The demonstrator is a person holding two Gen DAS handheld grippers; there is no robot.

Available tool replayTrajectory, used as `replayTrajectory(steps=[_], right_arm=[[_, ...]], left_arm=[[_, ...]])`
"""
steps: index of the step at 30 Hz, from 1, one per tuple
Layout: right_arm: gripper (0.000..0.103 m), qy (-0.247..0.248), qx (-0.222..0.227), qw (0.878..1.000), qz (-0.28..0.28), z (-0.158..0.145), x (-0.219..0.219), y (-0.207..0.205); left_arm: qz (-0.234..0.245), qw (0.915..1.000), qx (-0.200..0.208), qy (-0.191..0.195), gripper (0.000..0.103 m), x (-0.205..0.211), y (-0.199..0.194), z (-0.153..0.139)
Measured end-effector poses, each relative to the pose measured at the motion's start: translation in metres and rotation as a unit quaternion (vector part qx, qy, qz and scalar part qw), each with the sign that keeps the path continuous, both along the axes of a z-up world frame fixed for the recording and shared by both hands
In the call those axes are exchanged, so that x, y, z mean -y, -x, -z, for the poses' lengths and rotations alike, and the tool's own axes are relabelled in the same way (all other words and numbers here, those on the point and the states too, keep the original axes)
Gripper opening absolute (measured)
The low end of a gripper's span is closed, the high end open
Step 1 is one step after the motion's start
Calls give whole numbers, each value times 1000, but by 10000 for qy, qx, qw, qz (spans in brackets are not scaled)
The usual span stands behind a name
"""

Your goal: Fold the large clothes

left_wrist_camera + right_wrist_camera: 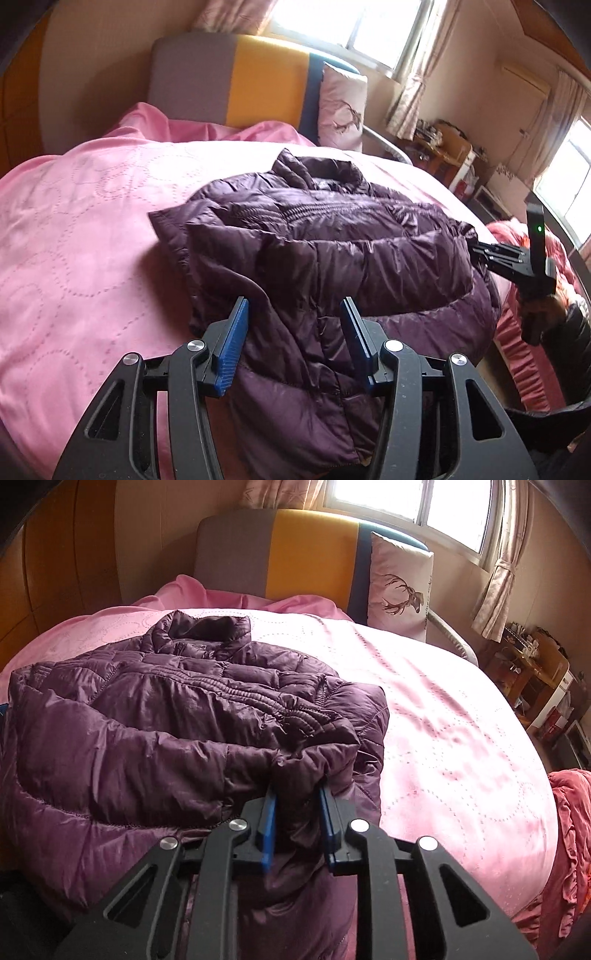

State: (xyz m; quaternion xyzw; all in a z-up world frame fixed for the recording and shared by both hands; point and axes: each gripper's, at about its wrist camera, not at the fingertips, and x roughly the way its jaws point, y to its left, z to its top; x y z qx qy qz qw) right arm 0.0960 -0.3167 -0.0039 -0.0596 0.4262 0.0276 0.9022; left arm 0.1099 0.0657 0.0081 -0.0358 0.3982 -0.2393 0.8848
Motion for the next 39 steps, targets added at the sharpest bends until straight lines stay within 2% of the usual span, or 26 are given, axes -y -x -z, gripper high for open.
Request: replayTrajectory(steps=[4,7,11,13,14,15,17,19,24,27,34,39], right_arm=[[16,-35,-62,10000,35,11,3,0],[17,-81,-76,9999,41,15,3,1],[16,-49,-76,9999,48,15,1,2],[14,-16,-58,10000,39,14,0,3],[14,1,-55,10000,40,14,-1,3],[12,14,-45,10000,44,13,-2,4],[10,31,-5,10000,58,8,-1,7],[9,39,65,10000,56,-1,1,13],[8,-126,405,9990,131,-38,15,33],[8,-198,650,9976,145,-60,17,39],[8,-358,1159,9923,255,-105,18,24],[7,-490,1138,9916,360,-120,20,-13]], left_arm=[[98,9998,-146,-92,50,4,-12,14],[155,9997,-177,-39,62,6,-19,20],[135,9997,-204,-19,62,12,-27,24],[65,9996,-265,-79,42,15,-33,29],[67,9995,-248,-158,23,17,-34,30],[73,9995,-197,-217,12,20,-33,30],[57,9997,-59,-239,4,21,-30,27],[-3,9999,103,-132,3,16,-21,17],[-136,9976,519,428,3,-9,3,-21],[-137,9960,766,445,3,-10,11,-37],[-293,9910,1195,527,2,-7,-12,-71],[-358,9917,1134,490,2,-5,-48,-80]])
